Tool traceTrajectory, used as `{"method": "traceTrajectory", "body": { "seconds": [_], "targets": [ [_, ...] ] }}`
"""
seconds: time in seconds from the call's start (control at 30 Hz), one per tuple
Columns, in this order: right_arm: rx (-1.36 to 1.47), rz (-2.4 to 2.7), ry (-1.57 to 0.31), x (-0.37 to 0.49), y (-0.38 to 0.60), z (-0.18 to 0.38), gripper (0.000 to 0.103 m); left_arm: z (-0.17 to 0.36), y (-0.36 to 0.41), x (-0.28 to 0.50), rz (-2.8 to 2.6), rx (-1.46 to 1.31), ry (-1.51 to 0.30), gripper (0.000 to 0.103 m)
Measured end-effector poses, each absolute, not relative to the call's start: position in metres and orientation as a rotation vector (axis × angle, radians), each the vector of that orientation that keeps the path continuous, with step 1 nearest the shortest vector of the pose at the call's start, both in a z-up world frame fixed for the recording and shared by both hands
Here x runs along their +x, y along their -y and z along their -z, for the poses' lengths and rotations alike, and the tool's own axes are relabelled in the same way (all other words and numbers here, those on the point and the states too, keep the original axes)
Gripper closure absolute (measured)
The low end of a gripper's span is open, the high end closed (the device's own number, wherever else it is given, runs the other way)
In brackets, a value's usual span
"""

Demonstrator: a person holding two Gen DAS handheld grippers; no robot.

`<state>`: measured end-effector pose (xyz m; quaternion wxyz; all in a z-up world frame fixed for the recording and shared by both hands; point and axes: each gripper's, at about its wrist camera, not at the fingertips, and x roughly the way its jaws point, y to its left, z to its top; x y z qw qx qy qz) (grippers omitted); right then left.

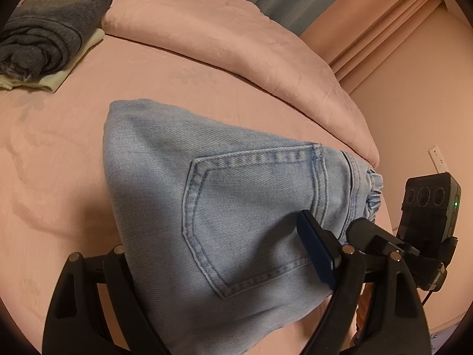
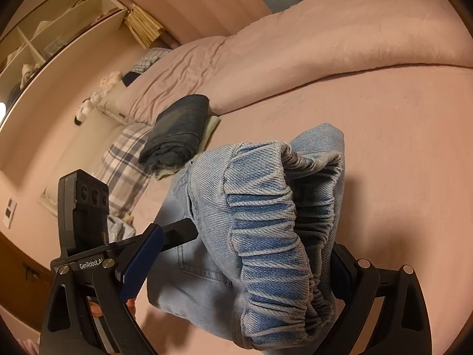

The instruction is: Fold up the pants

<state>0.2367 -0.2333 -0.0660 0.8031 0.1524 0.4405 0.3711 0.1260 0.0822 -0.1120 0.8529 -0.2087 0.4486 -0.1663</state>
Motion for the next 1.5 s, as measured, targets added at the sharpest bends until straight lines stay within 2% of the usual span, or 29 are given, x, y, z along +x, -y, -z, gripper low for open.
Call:
{"method": "traceTrajectory", "body": {
  "seconds": [0.57,1.03,1.23,1.5],
  "targets": [
    [0.311,-0.734,-0.995,0.281,0.229,0.097,0.004,0.146,-0.089,0.167,0.349,-0.449,-1.008,0.017],
    [0.298,-0.698,-1.023,0.288,0.231,0.11,0.004,0.15,-0.086,0.172,0.303,-0.394,-1.014,0.014],
    [0.269,-0.645,-1.009,0.286,0.241,0.104,0.004,0.139,-0.096,0.161,0.262,-0.36,-0.99,0.013],
    [0.152,-0.513,-0.887,0.266,0.256,0.066,0.004,0.112,-0.085,0.138,0.184,-0.203,-0.921,0.012]
  ]
}}
